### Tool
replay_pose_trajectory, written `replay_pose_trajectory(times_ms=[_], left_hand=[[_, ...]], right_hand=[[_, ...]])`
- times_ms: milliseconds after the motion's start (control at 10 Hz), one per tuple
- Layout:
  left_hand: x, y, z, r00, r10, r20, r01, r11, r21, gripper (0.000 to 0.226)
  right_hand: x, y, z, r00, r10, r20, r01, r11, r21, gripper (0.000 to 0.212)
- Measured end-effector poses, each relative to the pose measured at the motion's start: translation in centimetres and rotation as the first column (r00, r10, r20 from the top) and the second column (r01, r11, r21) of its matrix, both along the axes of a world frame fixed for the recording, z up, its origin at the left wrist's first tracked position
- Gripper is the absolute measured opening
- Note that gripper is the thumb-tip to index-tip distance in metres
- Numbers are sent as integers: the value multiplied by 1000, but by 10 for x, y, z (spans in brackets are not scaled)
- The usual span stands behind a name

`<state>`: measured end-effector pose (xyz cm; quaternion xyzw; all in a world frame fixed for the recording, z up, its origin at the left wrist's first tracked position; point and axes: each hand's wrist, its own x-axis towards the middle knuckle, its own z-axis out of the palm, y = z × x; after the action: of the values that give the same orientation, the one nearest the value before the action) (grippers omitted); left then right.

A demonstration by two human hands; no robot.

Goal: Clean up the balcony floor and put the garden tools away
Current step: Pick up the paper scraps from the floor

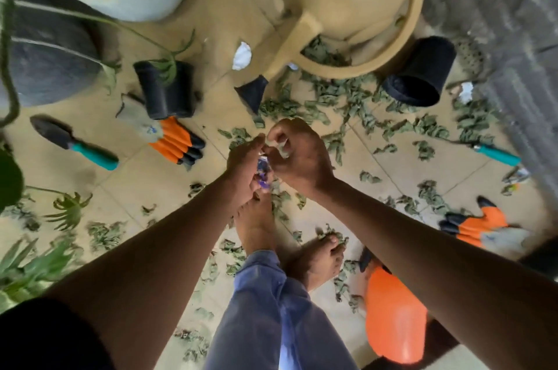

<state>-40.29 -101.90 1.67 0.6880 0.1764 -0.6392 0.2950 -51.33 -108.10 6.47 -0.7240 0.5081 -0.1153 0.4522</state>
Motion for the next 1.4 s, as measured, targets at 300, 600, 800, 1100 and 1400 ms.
replay_pose_trajectory(times_ms=[300, 600, 800, 1100, 1400], left_hand=[[91, 10, -30, 999, 32, 38, -28, 994, -104, 40], [119, 15, 0, 994, 59, -88, -73, 984, -165, 35], [117, 15, 5, 984, 97, -149, -119, 982, -145, 35], [92, -3, 20, 899, 375, -227, -411, 901, -138, 41], [60, 14, -13, 971, 214, -103, -213, 977, 16, 30]], right_hand=[[108, -103, -34, 922, 261, -285, -360, 847, -390, 40], [167, -149, -93, 631, 445, -635, -534, 843, 60, 43], [162, -132, -78, 905, 269, -329, -318, 942, -103, 21], [103, 4, -24, 971, 229, -76, -236, 965, -111, 7], [39, 16, -52, 987, 89, -133, -107, 985, -132, 29]])
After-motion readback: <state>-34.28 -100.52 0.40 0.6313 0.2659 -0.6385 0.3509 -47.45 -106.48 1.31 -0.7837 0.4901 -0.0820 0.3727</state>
